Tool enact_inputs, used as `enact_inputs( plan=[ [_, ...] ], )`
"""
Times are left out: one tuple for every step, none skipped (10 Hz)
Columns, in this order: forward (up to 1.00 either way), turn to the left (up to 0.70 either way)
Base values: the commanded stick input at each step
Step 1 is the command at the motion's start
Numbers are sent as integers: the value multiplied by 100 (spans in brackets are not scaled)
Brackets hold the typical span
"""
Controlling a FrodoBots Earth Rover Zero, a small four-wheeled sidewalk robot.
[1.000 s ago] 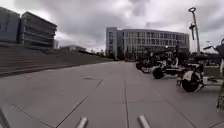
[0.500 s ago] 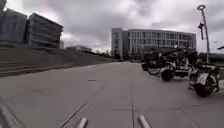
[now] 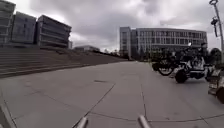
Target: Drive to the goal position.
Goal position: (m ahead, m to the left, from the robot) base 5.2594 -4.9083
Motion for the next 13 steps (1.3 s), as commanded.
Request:
enact_inputs(
  plan=[
    [50,-49],
    [50,-49],
    [50,-49],
    [50,-49],
    [50,-49],
    [50,-49],
    [50,-33],
    [50,-2],
    [50,1],
    [50,1],
    [50,1],
    [50,1],
    [50,1]
  ],
)
